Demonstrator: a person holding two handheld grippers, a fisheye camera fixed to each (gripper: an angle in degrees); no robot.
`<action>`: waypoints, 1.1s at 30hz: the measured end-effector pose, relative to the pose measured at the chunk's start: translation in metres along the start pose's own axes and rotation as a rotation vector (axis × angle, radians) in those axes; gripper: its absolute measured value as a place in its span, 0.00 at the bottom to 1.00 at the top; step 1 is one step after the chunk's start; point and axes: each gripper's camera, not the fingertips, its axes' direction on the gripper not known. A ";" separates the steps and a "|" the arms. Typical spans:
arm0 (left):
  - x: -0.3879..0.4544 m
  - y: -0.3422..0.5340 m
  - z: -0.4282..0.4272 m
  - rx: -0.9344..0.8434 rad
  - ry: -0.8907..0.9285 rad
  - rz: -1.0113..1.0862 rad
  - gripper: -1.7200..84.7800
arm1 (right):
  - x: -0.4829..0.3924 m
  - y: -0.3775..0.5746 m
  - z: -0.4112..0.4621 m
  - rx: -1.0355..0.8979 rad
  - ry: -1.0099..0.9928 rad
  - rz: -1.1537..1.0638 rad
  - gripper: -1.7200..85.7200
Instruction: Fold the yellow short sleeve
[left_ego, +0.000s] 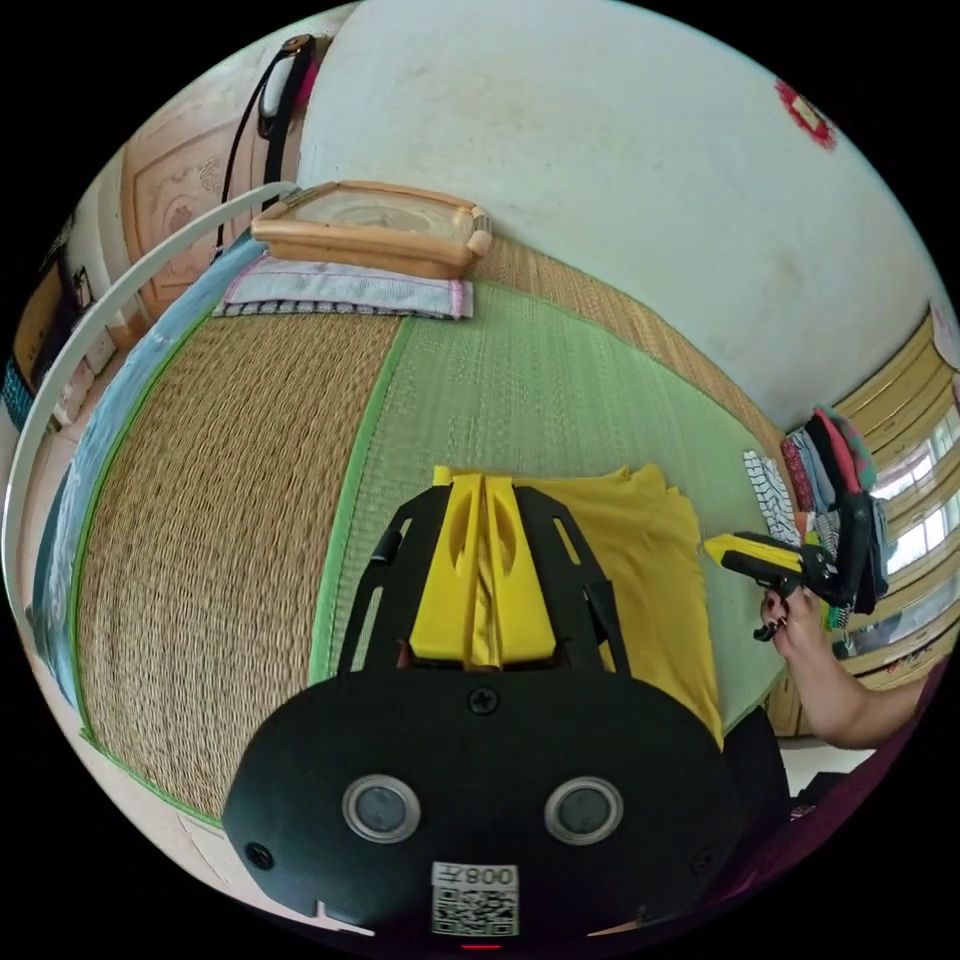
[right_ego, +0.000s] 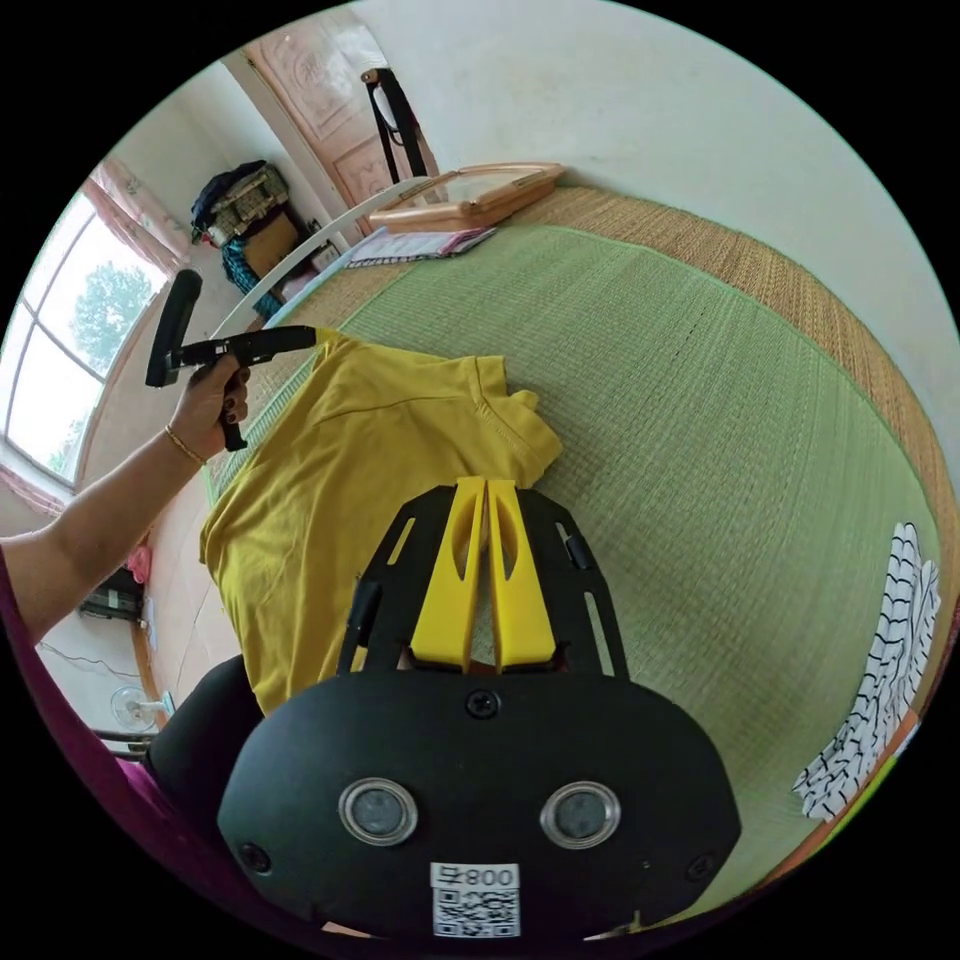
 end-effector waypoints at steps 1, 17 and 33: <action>0.006 0.007 -0.002 -0.003 0.037 0.027 0.02 | 0.002 -0.002 0.001 0.002 -0.008 0.003 0.02; 0.013 0.095 -0.064 -0.063 0.132 0.003 0.02 | 0.014 0.012 -0.006 -0.054 -0.194 -0.007 0.02; 0.023 0.131 -0.117 -0.059 0.129 -0.083 0.02 | -0.039 0.033 -0.013 -0.129 -0.193 -0.061 0.02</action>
